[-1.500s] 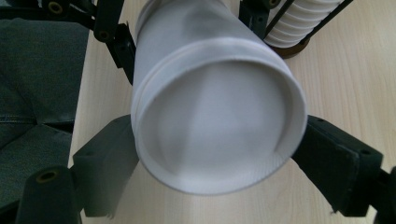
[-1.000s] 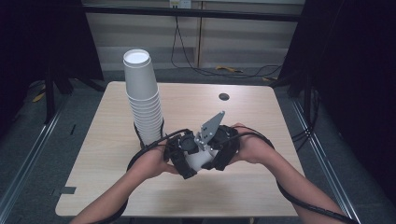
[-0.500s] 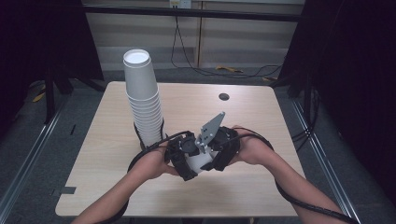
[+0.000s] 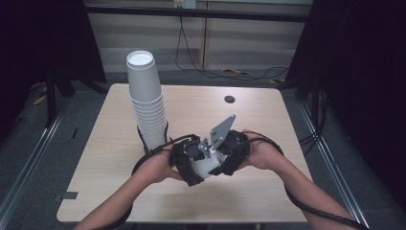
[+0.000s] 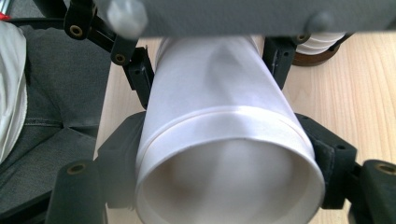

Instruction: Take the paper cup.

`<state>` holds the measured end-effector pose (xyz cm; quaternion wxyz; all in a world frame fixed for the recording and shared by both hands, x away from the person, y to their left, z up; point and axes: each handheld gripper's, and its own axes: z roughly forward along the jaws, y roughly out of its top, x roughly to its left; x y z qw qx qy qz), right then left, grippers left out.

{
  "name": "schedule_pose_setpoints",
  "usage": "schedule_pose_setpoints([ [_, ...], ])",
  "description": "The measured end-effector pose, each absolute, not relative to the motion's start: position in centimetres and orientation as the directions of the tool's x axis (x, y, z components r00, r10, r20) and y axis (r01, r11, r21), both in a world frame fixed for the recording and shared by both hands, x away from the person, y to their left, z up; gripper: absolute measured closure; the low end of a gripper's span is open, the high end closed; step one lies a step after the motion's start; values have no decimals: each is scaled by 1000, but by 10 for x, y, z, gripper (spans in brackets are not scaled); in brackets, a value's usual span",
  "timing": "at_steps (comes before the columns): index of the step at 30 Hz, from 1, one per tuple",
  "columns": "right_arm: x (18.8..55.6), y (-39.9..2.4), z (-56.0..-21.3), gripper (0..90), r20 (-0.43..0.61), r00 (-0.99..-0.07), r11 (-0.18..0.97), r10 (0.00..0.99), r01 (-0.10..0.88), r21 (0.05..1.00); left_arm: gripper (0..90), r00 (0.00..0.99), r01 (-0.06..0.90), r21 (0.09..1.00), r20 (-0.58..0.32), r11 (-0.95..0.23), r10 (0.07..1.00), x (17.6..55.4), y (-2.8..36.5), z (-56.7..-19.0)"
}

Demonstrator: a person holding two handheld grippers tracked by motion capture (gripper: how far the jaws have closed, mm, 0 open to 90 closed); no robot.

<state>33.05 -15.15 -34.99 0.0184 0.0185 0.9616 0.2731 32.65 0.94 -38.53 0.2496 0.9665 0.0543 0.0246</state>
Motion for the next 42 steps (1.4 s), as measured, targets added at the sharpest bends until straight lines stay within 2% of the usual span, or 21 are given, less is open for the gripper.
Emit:
schedule_pose_setpoints([
  [1,331,-152,-350,265,-23,-999,850,49,30,526,154,996,50,464,42,-884,78,330,11,-383],
  [16,334,-156,-351,264,-14,-998,853,56,40,521,133,996,62,516,27,-854,89,331,20,-382],
  [26,338,-168,-353,261,-11,-997,849,83,65,525,65,991,115,533,-4,-838,133,334,27,-383],
  [42,345,-192,-353,257,26,-983,778,182,160,607,2,975,200,587,-41,-784,218,340,41,-388],
])
